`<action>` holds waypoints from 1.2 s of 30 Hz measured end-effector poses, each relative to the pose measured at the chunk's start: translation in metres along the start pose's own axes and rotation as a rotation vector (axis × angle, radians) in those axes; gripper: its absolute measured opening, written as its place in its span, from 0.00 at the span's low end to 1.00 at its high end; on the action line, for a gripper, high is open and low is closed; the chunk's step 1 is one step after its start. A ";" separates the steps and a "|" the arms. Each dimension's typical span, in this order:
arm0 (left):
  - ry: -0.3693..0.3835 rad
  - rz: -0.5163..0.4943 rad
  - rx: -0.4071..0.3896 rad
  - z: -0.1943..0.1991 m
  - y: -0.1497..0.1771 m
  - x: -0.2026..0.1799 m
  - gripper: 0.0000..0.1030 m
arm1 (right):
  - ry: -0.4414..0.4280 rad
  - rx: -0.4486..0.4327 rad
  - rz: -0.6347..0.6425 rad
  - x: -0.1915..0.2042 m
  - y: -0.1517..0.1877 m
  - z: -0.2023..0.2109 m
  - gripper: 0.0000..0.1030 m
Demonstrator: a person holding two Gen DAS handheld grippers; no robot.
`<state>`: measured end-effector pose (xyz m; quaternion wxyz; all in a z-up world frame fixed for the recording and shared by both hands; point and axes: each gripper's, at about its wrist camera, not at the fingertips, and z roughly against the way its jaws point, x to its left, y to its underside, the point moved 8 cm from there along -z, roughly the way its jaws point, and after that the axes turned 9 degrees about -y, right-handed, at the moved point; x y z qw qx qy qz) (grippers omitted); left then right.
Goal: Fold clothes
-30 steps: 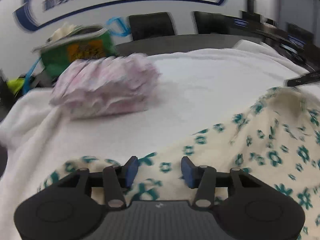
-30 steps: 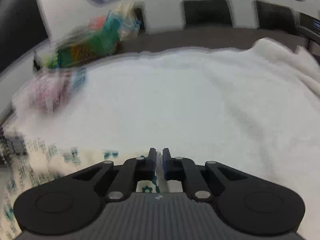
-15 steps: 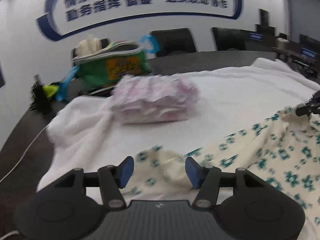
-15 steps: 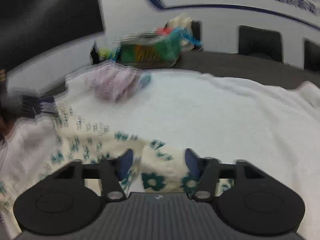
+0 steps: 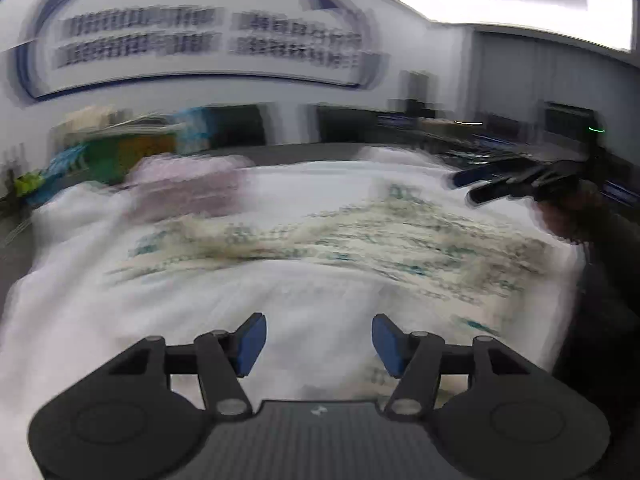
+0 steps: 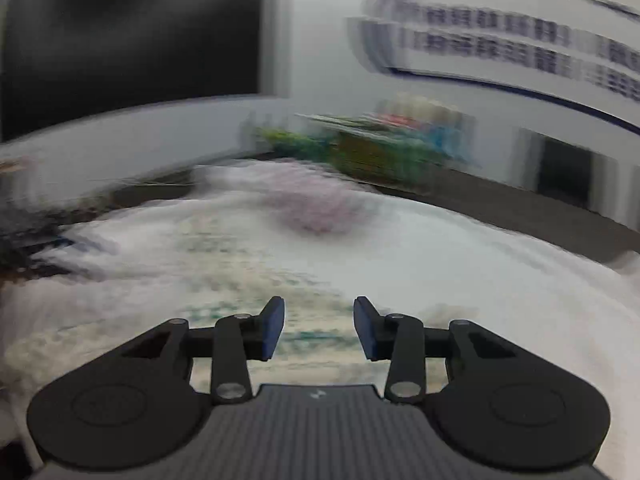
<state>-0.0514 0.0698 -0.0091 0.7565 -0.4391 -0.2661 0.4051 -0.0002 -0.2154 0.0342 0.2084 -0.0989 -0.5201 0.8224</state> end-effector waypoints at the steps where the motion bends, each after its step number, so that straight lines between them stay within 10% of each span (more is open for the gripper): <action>1: 0.016 -0.060 0.006 -0.002 0.004 -0.008 0.56 | -0.099 0.018 0.065 0.027 0.004 -0.001 0.47; 4: 0.058 -0.167 0.041 -0.012 0.011 -0.022 0.53 | -0.192 0.131 0.173 0.073 0.023 -0.018 0.47; 5: 0.075 -0.169 0.064 -0.018 0.013 -0.023 0.41 | -0.190 0.162 0.188 0.079 0.028 -0.025 0.46; 6: 0.099 -0.159 0.095 -0.025 0.015 -0.023 0.04 | -0.176 0.188 0.185 0.079 0.033 -0.034 0.45; 11: 0.122 -0.046 0.104 0.000 0.013 0.000 0.00 | -0.148 0.226 0.063 0.058 0.045 -0.053 0.08; 17: 0.025 0.086 0.065 0.070 0.032 0.020 0.00 | -0.140 0.197 0.012 0.062 0.054 -0.032 0.05; 22: -0.030 0.084 0.123 0.077 0.053 0.014 0.01 | -0.163 0.179 0.093 0.076 0.044 -0.034 0.34; 25: 0.014 0.101 0.000 0.089 0.028 0.011 0.11 | -0.209 0.136 0.145 0.092 0.034 -0.043 0.32; 28: 0.048 0.070 -0.047 0.078 0.004 0.000 0.28 | -0.173 0.161 0.148 0.090 0.033 -0.070 0.00; 32: -0.054 0.019 0.041 0.040 -0.016 0.005 0.32 | -0.045 0.247 0.073 0.061 0.033 -0.099 0.00; 36: -0.252 -0.008 0.100 -0.013 -0.046 0.041 0.55 | -0.031 0.121 0.133 0.044 -0.024 -0.093 0.24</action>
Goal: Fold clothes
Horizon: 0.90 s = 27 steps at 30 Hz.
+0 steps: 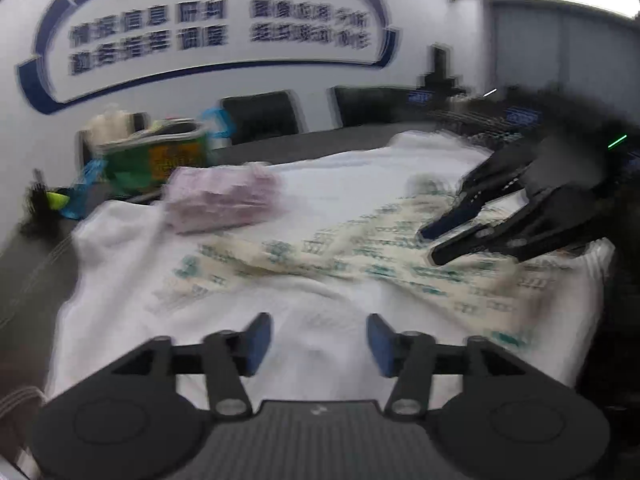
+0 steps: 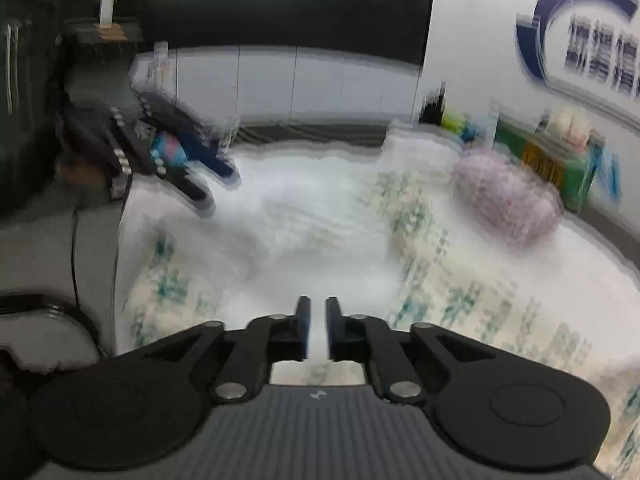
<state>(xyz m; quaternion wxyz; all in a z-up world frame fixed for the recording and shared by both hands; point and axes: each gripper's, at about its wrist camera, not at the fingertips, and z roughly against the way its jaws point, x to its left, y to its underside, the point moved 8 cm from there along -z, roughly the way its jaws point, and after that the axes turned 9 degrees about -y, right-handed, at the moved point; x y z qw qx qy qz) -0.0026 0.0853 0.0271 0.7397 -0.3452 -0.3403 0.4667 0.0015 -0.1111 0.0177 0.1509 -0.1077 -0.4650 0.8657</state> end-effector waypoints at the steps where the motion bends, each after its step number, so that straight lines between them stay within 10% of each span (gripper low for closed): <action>1: -0.055 0.011 0.027 -0.022 -0.007 0.011 0.55 | 0.045 0.012 0.004 -0.015 -0.010 -0.009 0.33; 6: -0.192 0.143 0.177 -0.111 -0.011 0.045 0.33 | 0.149 0.152 -0.048 -0.080 -0.010 -0.085 0.33; 9: -0.184 0.159 0.213 -0.127 0.005 0.042 0.31 | 0.113 0.176 -0.111 -0.096 0.002 -0.106 0.01; 12: -0.194 0.162 0.188 -0.122 0.009 0.044 0.31 | 0.212 0.129 -0.190 -0.124 0.006 -0.091 0.01; 16: -0.256 0.123 0.186 -0.103 0.004 0.041 0.27 | 0.134 0.065 -0.186 -0.109 0.002 -0.057 0.08; 19: -0.092 0.092 0.060 -0.051 -0.009 0.014 0.30 | 0.136 -0.020 -0.121 -0.086 0.006 0.019 0.35; 23: 0.257 0.020 -0.055 0.018 -0.006 -0.057 0.56 | 0.165 0.006 -0.102 -0.058 0.060 0.110 0.37; 27: 0.333 -0.184 -0.064 0.041 0.028 -0.120 0.56 | 0.228 0.104 -0.205 -0.029 0.134 0.154 0.39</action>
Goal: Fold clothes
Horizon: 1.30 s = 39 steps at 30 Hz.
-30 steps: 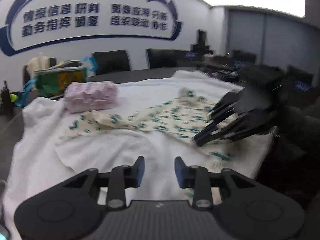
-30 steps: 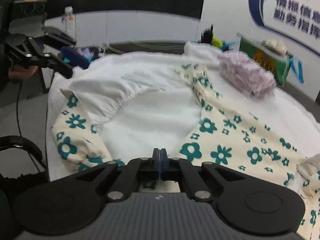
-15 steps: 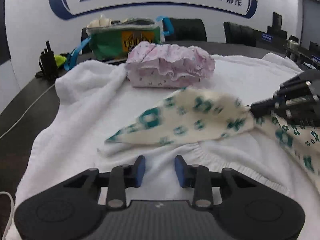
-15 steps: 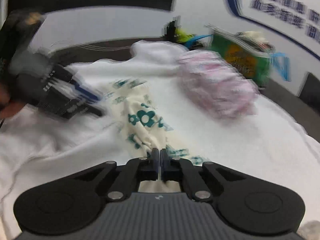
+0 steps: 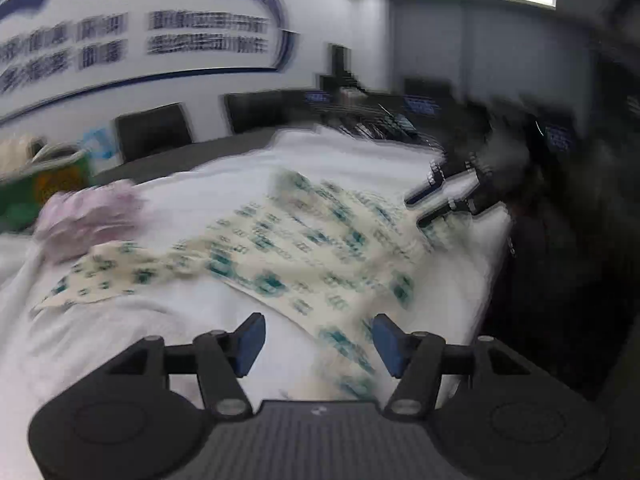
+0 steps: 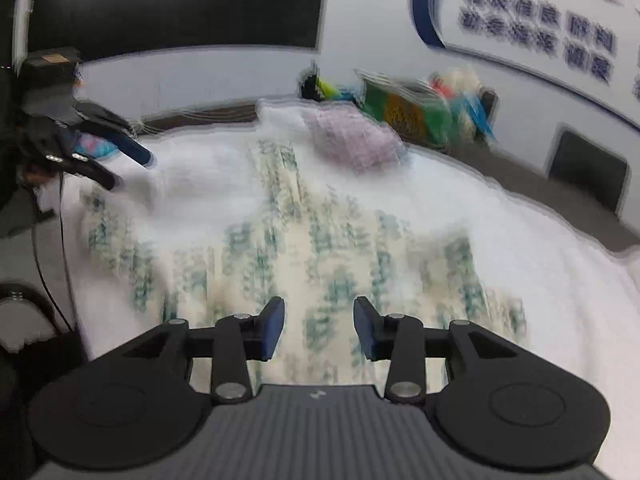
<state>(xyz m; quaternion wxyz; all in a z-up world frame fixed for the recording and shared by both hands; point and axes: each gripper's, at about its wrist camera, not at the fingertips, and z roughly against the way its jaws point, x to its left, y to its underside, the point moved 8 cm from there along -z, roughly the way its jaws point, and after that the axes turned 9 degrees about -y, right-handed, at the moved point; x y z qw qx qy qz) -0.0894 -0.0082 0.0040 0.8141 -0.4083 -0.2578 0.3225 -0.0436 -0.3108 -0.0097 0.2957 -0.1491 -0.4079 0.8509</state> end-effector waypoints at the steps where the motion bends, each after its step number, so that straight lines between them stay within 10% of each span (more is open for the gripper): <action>1: -0.018 -0.052 0.016 -0.002 0.009 -0.010 0.56 | 0.022 0.012 0.000 0.005 0.016 0.007 0.39; 2: -0.034 -0.093 0.036 -0.005 0.017 -0.018 0.56 | 0.029 0.011 0.003 0.011 0.026 0.012 0.40; 5: -0.046 -0.087 0.129 -0.014 0.038 -0.013 0.15 | 0.053 0.009 0.002 0.019 0.051 0.013 0.40; 7: 0.018 -0.024 0.144 -0.010 0.041 0.000 0.02 | 0.062 0.002 -0.023 0.013 0.058 0.008 0.11; 16: 0.061 0.026 0.165 0.008 0.038 0.026 0.10 | -0.020 -0.009 -0.068 0.031 0.041 0.037 0.02; 18: 0.099 0.003 0.083 0.018 0.016 0.024 0.19 | -0.087 -0.139 -0.072 0.029 0.021 0.053 0.05; 23: 0.054 0.032 -0.070 0.005 -0.045 0.014 0.42 | 0.004 -0.250 -0.328 -0.031 -0.039 0.014 0.54; 26: 0.021 0.014 -0.050 -0.020 -0.053 -0.004 0.42 | 0.024 -0.089 -0.398 -0.053 -0.050 -0.051 0.29; 27: 0.011 0.002 -0.036 -0.029 -0.054 -0.010 0.42 | 0.040 -0.070 -0.402 -0.058 -0.052 -0.062 0.02; 39: -0.021 -0.039 0.077 -0.065 -0.033 -0.026 0.44 | 0.221 -0.036 -0.242 -0.068 -0.057 -0.095 0.12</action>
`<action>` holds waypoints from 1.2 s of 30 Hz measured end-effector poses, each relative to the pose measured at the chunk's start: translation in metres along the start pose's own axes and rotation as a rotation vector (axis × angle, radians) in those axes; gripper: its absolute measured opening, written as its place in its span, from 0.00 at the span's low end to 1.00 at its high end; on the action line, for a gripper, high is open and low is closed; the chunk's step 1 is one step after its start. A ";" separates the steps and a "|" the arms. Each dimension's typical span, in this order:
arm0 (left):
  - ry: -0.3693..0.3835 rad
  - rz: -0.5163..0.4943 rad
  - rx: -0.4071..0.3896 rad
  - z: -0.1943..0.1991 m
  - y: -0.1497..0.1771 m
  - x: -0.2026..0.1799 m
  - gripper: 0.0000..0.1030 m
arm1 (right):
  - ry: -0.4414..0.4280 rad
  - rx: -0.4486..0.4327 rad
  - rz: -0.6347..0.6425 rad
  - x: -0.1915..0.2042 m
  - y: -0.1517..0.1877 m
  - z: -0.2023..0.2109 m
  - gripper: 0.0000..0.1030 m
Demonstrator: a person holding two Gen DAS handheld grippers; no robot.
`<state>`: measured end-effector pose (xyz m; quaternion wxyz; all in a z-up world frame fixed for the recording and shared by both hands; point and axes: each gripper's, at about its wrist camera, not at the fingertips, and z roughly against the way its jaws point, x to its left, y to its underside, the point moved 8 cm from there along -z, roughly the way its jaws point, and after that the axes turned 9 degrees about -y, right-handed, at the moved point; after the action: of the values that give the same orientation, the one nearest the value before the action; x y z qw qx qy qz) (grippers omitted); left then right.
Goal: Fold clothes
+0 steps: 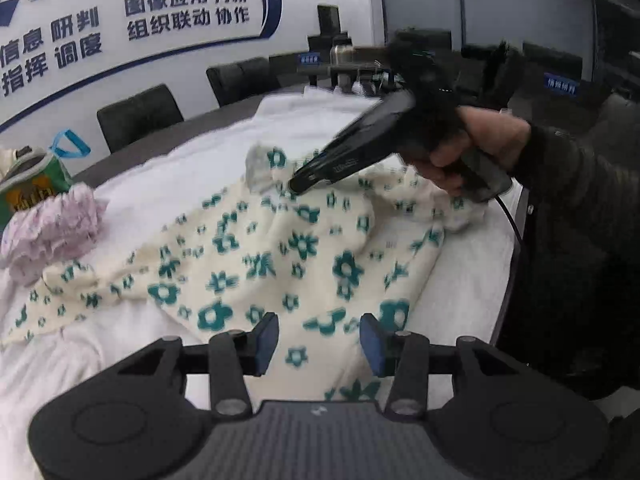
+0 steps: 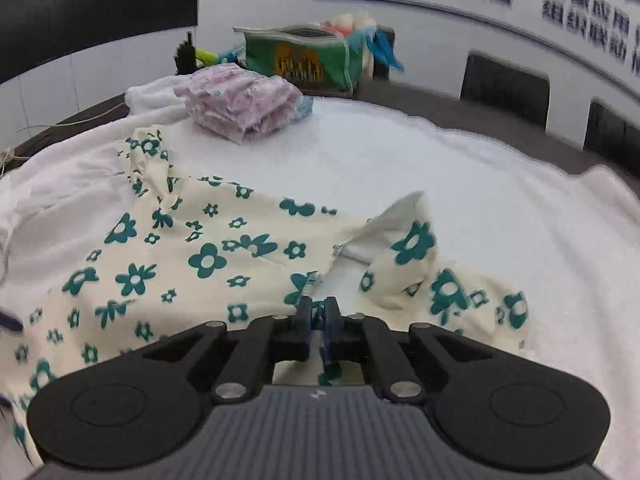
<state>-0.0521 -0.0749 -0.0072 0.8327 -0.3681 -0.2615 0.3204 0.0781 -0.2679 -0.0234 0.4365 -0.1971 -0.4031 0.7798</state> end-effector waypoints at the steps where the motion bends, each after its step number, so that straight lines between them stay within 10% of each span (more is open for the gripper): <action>1: -0.005 0.009 -0.007 0.002 -0.004 0.003 0.45 | 0.005 -0.040 -0.019 -0.006 -0.001 0.016 0.29; 9: -0.041 0.091 -0.037 -0.008 -0.023 0.014 0.51 | -0.105 -0.115 -0.221 -0.003 0.027 0.073 0.58; 11: -0.065 0.088 -0.034 -0.006 -0.021 0.014 0.51 | -0.104 -0.063 -0.227 0.011 0.033 0.051 0.48; 12: -0.077 0.091 -0.035 -0.001 -0.019 0.015 0.51 | -0.071 -0.029 -0.199 0.018 0.037 0.040 0.08; 13: -0.093 0.096 -0.033 0.004 -0.014 0.018 0.51 | -0.030 -0.010 -0.154 0.024 0.039 0.035 0.02; 20: -0.137 0.139 0.011 0.026 0.025 0.036 0.51 | 0.167 0.023 0.223 0.076 0.045 0.033 0.03; 23: -0.099 0.040 -0.024 0.042 0.045 0.028 0.51 | 0.103 -0.035 0.212 0.067 0.045 0.063 0.16; 25: -0.072 -0.035 -0.036 0.056 0.065 0.025 0.52 | 0.060 -0.074 0.205 0.062 0.045 0.083 0.52; 31: -0.088 -0.106 -0.039 0.061 0.097 0.030 0.52 | -0.235 -0.062 0.320 0.061 0.108 0.154 0.58; 36: -0.011 -0.008 0.012 0.048 0.089 0.050 0.05 | -0.211 0.003 0.253 0.040 0.121 0.120 0.02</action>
<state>-0.0813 0.0291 -0.0382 0.8348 -0.3602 -0.2656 0.3208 -0.0855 -0.3248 -0.0467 0.2903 -0.1627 -0.4176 0.8455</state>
